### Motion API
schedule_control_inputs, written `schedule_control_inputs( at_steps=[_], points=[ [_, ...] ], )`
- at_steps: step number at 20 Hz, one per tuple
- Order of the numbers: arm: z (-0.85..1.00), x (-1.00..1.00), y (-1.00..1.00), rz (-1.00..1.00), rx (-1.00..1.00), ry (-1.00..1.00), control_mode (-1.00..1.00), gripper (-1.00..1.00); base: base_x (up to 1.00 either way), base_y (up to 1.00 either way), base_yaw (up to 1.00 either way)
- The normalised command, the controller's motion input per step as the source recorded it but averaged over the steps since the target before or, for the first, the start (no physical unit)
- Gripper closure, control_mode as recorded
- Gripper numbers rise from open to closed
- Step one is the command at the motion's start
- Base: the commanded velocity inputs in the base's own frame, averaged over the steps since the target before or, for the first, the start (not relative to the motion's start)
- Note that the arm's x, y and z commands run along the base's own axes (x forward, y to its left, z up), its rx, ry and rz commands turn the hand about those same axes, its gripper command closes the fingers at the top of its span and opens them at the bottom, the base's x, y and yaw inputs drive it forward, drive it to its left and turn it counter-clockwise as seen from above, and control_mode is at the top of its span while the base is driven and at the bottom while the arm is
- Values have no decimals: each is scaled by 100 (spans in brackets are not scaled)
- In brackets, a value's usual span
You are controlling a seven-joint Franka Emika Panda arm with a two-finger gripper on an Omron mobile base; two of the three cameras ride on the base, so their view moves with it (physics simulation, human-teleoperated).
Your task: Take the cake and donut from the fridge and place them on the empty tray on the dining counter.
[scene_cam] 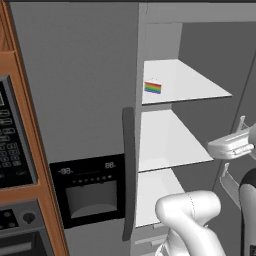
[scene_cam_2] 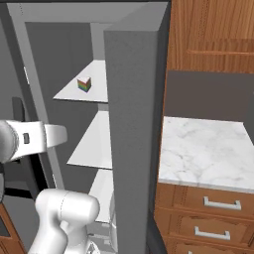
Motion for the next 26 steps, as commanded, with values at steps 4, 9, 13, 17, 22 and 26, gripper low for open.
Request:
schedule_control_inputs(
  at_steps=[4,9,13,17,22,26],
  points=[
    [1,0,0,14,0,1,-100,-100,0,0,0],
    [30,31,19,-2,0,13,-100,-100,0,0,0],
    [29,52,21,-11,0,16,-100,-100,0,0,0],
    [3,30,-4,0,1,2,-100,-100,0,0,0],
    [0,10,-27,10,4,-10,-100,-100,0,0,0],
    [0,46,-10,1,8,-4,-100,-100,0,0,0]
  ],
)
